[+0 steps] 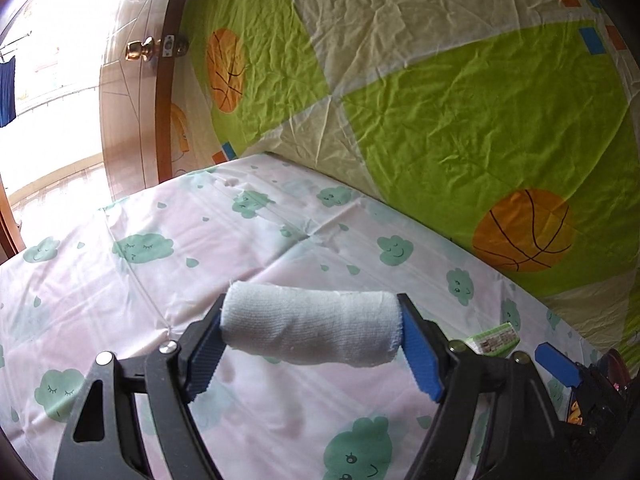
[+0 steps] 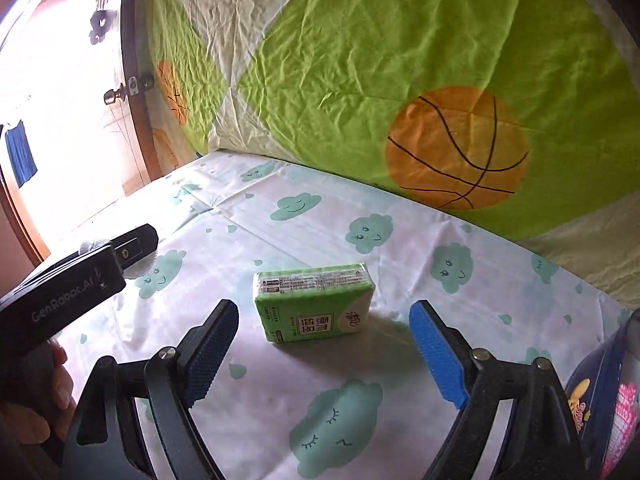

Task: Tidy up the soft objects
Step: 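Grasp the rolled white towel with the left tool while the right tool grasps the green tissue pack, then carry the towel and green tissue pack in both tools over the tin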

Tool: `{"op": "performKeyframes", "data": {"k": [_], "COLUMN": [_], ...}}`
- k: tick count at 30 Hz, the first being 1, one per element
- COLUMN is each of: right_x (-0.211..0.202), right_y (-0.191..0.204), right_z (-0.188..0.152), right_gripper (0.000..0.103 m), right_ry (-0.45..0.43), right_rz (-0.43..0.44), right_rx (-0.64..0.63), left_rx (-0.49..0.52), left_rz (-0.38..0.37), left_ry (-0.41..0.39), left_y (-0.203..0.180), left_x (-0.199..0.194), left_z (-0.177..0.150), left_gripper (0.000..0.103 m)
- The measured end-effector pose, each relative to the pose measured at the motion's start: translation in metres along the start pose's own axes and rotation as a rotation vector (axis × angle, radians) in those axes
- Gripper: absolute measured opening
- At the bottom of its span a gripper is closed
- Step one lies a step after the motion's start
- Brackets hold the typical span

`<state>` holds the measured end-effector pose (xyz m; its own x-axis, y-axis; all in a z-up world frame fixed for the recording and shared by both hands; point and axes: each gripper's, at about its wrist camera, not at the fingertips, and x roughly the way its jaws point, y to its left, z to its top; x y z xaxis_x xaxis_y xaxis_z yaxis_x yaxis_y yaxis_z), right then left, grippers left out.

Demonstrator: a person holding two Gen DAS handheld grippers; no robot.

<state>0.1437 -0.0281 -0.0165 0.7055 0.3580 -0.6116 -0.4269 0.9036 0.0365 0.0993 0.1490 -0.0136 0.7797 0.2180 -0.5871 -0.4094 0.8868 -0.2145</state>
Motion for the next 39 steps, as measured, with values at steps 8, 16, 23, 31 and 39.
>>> {"op": "performKeyframes", "data": {"k": [8, 16, 23, 31, 39], "right_x": [0.05, 0.03, -0.041, -0.1, -0.127], "right_y": [0.001, -0.007, -0.017, -0.021, -0.017], "right_z": [0.013, 0.011, -0.015, -0.051, -0.064], "right_gripper": [0.079, 0.069, 0.069, 0.069, 0.069], "right_ry": [0.099, 0.04, -0.137, -0.279, -0.373], "right_rz": [-0.036, -0.087, -0.173, -0.322, -0.382], "right_rx": [-0.004, 0.046, 0.139, 0.137, 0.149], "left_rx": [-0.004, 0.027, 0.129, 0.199, 0.23], "left_rz": [-0.002, -0.004, 0.003, -0.017, -0.042], "left_ry": [0.023, 0.017, -0.05, -0.124, -0.159], "left_y": [0.0, -0.008, -0.027, -0.039, -0.047], "left_x": [0.004, 0.004, -0.006, -0.022, -0.031], "left_z": [-0.001, -0.004, -0.012, -0.018, -0.02], "left_gripper": [0.079, 0.079, 0.079, 0.079, 0.079]}}
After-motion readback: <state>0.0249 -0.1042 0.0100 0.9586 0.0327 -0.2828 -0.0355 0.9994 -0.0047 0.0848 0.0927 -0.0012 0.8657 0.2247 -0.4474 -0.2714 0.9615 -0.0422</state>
